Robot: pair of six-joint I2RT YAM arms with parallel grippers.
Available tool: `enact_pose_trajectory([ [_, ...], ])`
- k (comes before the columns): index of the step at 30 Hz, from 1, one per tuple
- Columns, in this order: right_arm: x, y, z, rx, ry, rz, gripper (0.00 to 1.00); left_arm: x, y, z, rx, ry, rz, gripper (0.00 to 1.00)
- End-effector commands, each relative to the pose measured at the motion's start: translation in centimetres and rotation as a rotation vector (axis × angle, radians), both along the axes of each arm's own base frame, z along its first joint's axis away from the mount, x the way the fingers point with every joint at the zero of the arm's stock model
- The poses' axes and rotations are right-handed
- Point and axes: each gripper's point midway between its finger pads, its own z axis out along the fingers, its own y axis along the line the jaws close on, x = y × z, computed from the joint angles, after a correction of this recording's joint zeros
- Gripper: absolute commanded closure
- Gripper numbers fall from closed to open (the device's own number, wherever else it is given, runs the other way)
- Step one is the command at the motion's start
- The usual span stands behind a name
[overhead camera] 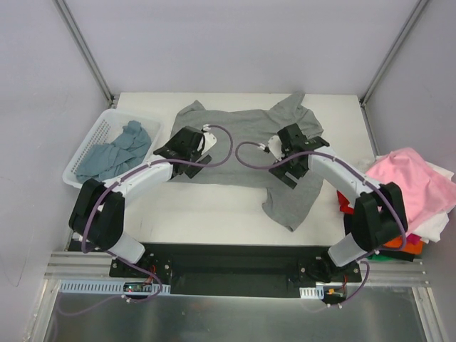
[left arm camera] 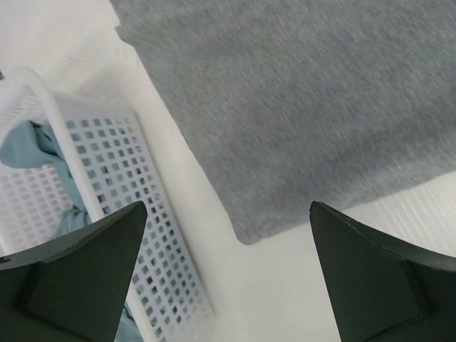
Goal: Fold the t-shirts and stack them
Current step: Grap the side of the flattened tshirt closest away from the robot with both arms
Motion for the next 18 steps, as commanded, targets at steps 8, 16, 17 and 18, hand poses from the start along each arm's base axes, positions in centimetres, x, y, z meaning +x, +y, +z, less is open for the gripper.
enact_pose_trajectory([
  [8, -5.7, 0.1, 1.5, 0.149, -0.044, -0.09, 0.04, -3.6, -1.0, -0.1, -0.19, 0.063, 0.03, 0.01],
  [16, -9.3, 0.2, -2.5, 0.078, 0.06, -0.033, 0.03, -4.6, -0.6, -1.8, -0.158, 0.112, 0.012, 0.01],
  [17, -9.7, 0.3, -3.1, 0.062, 0.081, -0.019, 0.03, -4.7, -0.4, -2.1, -0.148, 0.119, 0.015, 0.01],
  [18, -9.9, 0.6, -3.3, 0.05, 0.089, 0.002, 0.03, -4.6, -0.5, -2.4, -0.142, 0.127, 0.013, 0.01],
])
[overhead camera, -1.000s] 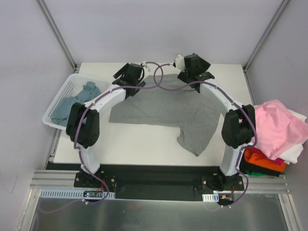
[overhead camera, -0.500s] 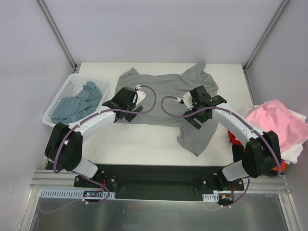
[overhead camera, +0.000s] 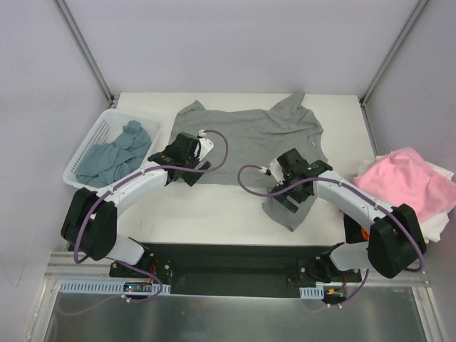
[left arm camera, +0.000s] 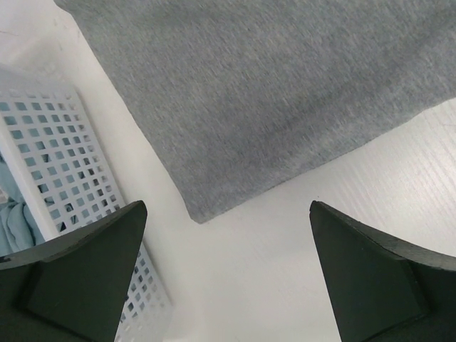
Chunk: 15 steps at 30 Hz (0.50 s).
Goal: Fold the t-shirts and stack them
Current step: Grap the side of the flattened tshirt closest away from the robot with both arms
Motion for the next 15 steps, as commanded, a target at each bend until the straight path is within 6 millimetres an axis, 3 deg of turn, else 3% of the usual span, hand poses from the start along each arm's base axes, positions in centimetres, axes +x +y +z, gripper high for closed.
enact_pose_trajectory([
  [1, -1.1, 0.7, -1.0, -0.032, 0.027, 0.034, 0.03, -0.7, 0.1, -1.4, 0.014, 0.048, -0.008, 0.01],
  [8, -2.5, 2.0, -2.2, -0.063, 0.099, 0.127, 0.01, 0.5, 0.2, -1.9, 0.062, 0.052, 0.008, 0.01],
  [15, -5.3, 2.4, -4.1, -0.081, 0.218, 0.232, 0.02, 1.5, 0.4, -2.3, 0.111, 0.056, 0.01, 0.01],
])
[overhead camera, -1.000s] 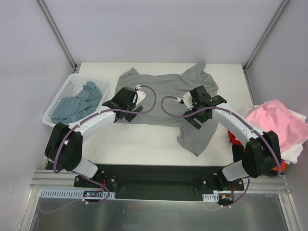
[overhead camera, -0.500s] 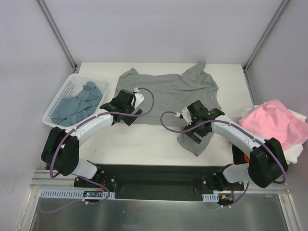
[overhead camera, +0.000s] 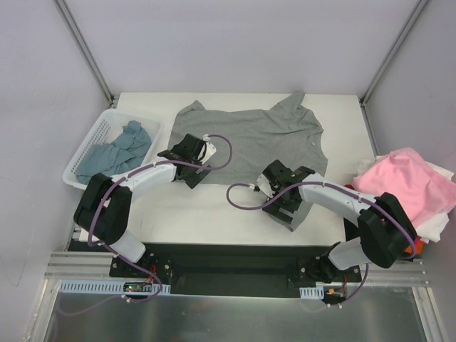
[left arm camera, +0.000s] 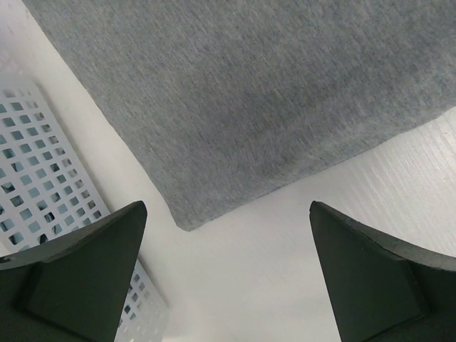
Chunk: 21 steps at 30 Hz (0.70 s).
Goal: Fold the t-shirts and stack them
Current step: Grap the side of the flattened tshirt closest away from the robot with both arms
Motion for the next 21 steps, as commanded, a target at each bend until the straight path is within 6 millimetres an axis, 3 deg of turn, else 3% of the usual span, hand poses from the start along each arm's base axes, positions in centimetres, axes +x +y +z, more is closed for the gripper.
enact_pose_trajectory([
  [1, -2.7, 0.1, -1.1, -0.004, 0.111, 0.074, 0.02, 1.9, -0.2, 1.7, 0.022, -0.057, 0.008, 0.01],
  [13, -4.6, 1.7, -0.7, 0.046, 0.147, 0.169, 0.05, 2.1, 0.4, 1.0, 0.066, -0.047, 0.017, 0.01],
  [21, -5.4, 1.3, -2.2, 0.025, 0.188, 0.213, 0.1, 2.1, 0.5, 1.2, 0.077, -0.052, 0.016, 0.01],
])
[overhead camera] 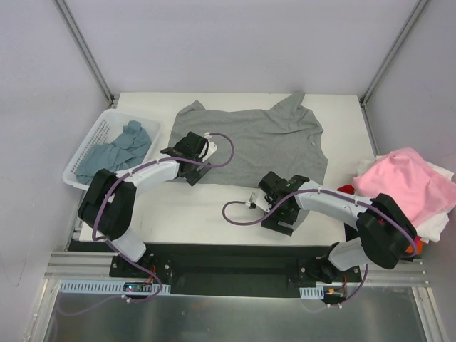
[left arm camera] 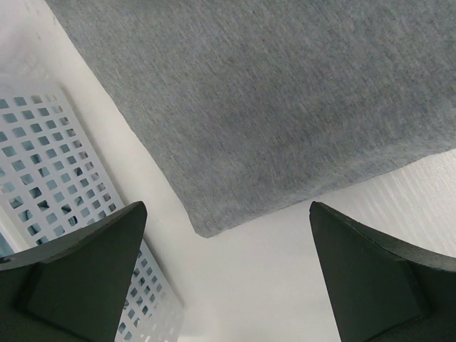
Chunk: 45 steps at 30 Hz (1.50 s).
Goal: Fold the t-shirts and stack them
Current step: Grap the side of the flattened tshirt closest away from the robot with both arms
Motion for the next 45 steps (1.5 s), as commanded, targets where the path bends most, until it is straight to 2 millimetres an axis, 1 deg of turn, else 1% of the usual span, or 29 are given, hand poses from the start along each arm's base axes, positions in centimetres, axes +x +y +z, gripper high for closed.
enact_pose_trajectory([
  [1, -0.8, -0.3, -0.4, 0.001, 0.033, 0.049, 0.11, 0.6, 0.2, 1.1, 0.017, -0.034, 0.007, 0.01],
  [6, -1.0, -0.2, -1.0, 0.0, 0.054, 0.064, 0.17, 0.5, 0.5, 1.2, 0.027, -0.039, 0.007, 0.01],
  [7, -1.0, -0.2, -1.2, -0.007, 0.057, 0.067, 0.21, 0.5, 0.4, 1.2, 0.025, -0.04, 0.007, 0.01],
  [9, -1.0, -0.3, -1.4, -0.014, 0.059, 0.073, 0.24, 0.5, 0.5, 1.3, 0.026, -0.041, 0.006, 0.01],
  [10, -1.0, -0.3, -1.4, -0.013, 0.06, 0.074, 0.3, 0.4, 0.5, 1.2, 0.028, -0.04, 0.008, 0.01],
  [11, -1.0, -0.3, -1.5, -0.013, 0.062, 0.079, 0.32, 0.4, 0.5, 1.2, 0.029, -0.04, 0.009, 0.01],
  [16, -0.9, -0.7, -2.0, -0.035, 0.058, 0.082, 0.37, 0.2, 0.8, 0.8, 0.036, -0.031, 0.013, 0.0],
  [18, -0.9, -0.8, -2.3, -0.043, 0.061, 0.084, 0.37, 0.1, 0.9, 1.0, 0.039, -0.036, 0.015, 0.01],
  [22, -0.4, -0.9, -2.6, -0.053, 0.034, 0.081, 0.41, 0.2, 1.2, 1.6, 0.041, -0.055, 0.028, 0.01],
  [26, 0.1, -0.8, -2.8, -0.061, 0.02, 0.083, 0.44, 0.0, 1.1, 1.6, 0.037, -0.056, 0.028, 0.01],
  [29, 0.2, -0.9, -3.1, -0.069, 0.022, 0.083, 0.46, -0.3, 1.5, 1.0, 0.052, -0.038, 0.026, 0.01],
  [31, 0.2, -0.9, -3.2, -0.073, 0.028, 0.082, 0.46, -0.5, 1.2, 0.8, 0.038, -0.027, 0.016, 0.01],
  [32, 0.2, -0.8, -3.2, -0.069, 0.028, 0.079, 0.46, -1.0, 1.2, 0.4, 0.039, -0.007, 0.013, 0.01],
  [36, 0.2, -0.9, -3.0, -0.068, 0.023, 0.078, 0.46, -2.5, 1.0, 0.0, 0.006, 0.053, -0.002, 0.01],
  [37, 0.2, -0.9, -3.0, -0.065, 0.023, 0.078, 0.46, -2.8, 0.6, 0.2, -0.025, 0.058, -0.012, 0.01],
  [39, 0.2, -0.9, -2.9, -0.062, 0.022, 0.075, 0.46, -3.7, 0.6, 0.1, -0.051, 0.087, -0.007, 0.01],
  [40, 0.1, -1.0, -2.9, -0.064, 0.024, 0.075, 0.46, -4.0, 0.1, 0.2, -0.088, 0.102, -0.015, 0.01],
  [43, 0.1, -1.0, -3.0, -0.065, 0.027, 0.074, 0.46, -4.5, 0.4, 0.1, -0.161, 0.156, 0.035, 0.01],
  [45, 0.0, -0.9, -3.1, -0.061, 0.031, 0.074, 0.46, -4.0, 1.0, 0.3, -0.198, 0.168, 0.075, 0.01],
])
